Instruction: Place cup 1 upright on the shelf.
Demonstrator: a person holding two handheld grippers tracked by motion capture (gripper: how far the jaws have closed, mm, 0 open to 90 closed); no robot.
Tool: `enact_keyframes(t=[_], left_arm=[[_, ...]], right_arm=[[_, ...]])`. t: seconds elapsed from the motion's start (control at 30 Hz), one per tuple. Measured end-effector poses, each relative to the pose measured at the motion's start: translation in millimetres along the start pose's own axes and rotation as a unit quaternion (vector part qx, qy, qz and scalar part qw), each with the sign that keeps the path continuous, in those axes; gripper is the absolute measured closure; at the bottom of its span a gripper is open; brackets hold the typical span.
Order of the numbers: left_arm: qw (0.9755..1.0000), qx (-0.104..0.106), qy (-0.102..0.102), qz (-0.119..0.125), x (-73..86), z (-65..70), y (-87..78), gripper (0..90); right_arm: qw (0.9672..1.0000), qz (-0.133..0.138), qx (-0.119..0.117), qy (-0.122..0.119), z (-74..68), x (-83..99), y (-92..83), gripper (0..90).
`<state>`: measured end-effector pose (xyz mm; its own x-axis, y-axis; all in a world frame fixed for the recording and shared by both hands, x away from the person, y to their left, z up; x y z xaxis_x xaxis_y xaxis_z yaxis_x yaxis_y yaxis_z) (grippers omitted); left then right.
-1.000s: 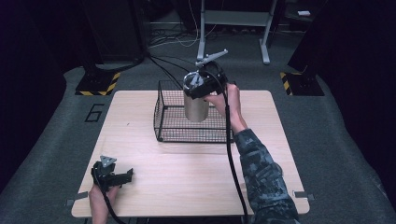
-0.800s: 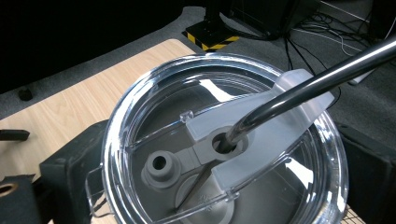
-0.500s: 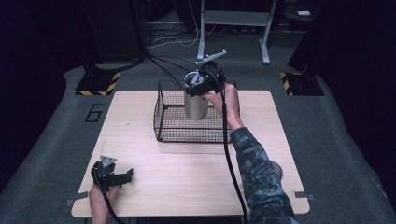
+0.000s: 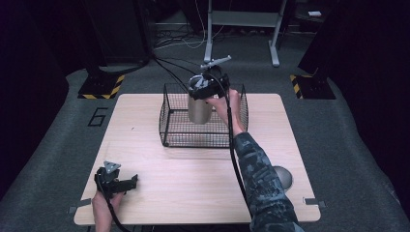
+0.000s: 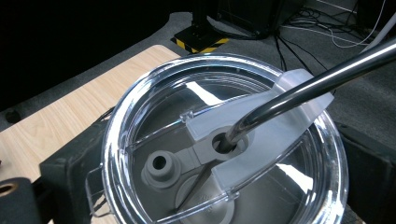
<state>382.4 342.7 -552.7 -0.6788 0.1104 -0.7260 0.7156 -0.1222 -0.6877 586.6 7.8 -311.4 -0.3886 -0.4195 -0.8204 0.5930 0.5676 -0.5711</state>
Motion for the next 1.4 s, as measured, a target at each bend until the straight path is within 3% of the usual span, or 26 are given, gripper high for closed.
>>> enact_keyframes(t=[0.1, 0.47, 0.77, 0.9, 1.4], left_arm=[[1.0000, 0.000, 0.000, 0.001, 0.0, 0.2, 0.0, 0.8], [1.0000, 0.000, 0.000, 0.001, 0.1, 0.6, -0.2, 0.9], [1.0000, 0.000, 0.000, 0.001, 0.1, 0.6, -0.2, 0.9], [1.0000, 0.000, 0.000, 0.001, 0.1, 0.6, -0.2, 0.9], [1.0000, 0.001, 0.000, 0.001, 0.1, 0.4, -0.1, 1.0]], right_arm=[[1.0000, -0.001, 0.003, -0.007, -0.6, 2.3, 4.9, 3.6], [1.0000, 0.004, 0.008, 0.003, 0.7, 9.0, 19.7, 3.6], [0.9997, -0.006, 0.009, 0.020, -2.6, 11.6, 32.5, 3.6], [0.9999, -0.007, 0.008, 0.011, -2.8, 12.3, 39.2, 3.6], [0.9993, -0.024, 0.004, 0.028, -4.8, 18.2, 59.8, 3.5]])
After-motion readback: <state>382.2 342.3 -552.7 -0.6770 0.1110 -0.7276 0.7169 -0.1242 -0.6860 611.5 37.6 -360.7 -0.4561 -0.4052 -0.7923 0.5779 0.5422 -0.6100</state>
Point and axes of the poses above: each handheld gripper's, and its own axes: y roughly forward along the jaws, x roughly out of its underside, z roughly to its right, the point moved 3 cm from there along y, roughly forward along the jaws, and after that the axes turned 2 degrees about -y, right-handed, at the moved point
